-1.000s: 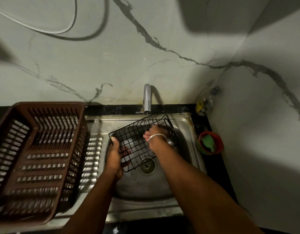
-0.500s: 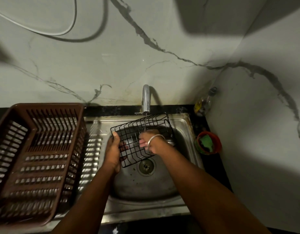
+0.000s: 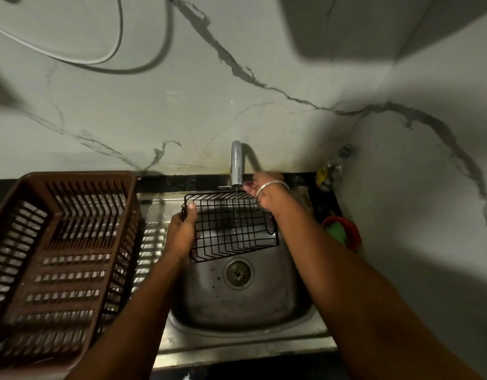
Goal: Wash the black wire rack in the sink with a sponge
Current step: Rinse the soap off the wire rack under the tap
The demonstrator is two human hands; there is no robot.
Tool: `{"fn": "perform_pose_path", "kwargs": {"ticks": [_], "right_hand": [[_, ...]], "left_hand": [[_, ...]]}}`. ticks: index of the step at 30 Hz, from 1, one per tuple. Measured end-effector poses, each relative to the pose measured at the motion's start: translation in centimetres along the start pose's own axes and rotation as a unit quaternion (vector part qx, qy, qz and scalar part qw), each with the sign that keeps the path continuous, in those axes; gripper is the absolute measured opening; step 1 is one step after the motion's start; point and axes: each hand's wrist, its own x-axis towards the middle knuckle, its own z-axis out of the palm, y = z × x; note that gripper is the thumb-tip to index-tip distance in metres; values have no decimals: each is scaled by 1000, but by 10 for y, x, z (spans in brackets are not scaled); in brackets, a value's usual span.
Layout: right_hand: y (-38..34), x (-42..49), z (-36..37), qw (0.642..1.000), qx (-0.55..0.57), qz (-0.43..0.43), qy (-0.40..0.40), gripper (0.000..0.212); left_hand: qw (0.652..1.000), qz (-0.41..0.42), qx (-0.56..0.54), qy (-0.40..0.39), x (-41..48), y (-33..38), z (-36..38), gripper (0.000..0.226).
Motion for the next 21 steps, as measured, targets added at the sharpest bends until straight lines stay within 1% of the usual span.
{"fn": "perform_pose_path", "kwargs": {"ticks": [3, 5, 6, 8, 11, 13, 14, 17, 19, 21], "right_hand": [[-15, 10, 9, 996, 39, 76, -17, 32], [-12, 20, 14, 991, 38, 122, -31, 33], [-8, 25, 18, 986, 53, 150, -39, 29], [0, 27, 26, 979, 80, 186, -25, 22], [16, 39, 36, 968, 145, 205, -4, 28], [23, 40, 42, 957, 197, 212, -11, 39], [24, 38, 42, 952, 222, 208, -21, 43], [27, 36, 44, 945, 257, 202, -28, 37], [28, 39, 45, 940, 270, 209, -25, 40], [30, 45, 41, 935, 285, 209, -20, 49]], "left_hand": [[999, 18, 48, 11, 0, 0, -5, 72], [994, 41, 97, 13, -1, 3, -7, 89], [991, 53, 123, 10, -1, 3, -8, 94], [985, 65, 157, 5, -2, 5, -8, 89], [983, 62, 175, 3, 0, 8, -7, 90], [981, 64, 181, 5, 2, 8, -8, 91], [981, 63, 182, 6, 4, 7, -9, 96], [980, 57, 188, 15, 7, 9, -9, 115], [978, 56, 200, 14, 6, 14, -7, 119], [974, 56, 217, 12, 4, 19, -4, 117]]}}
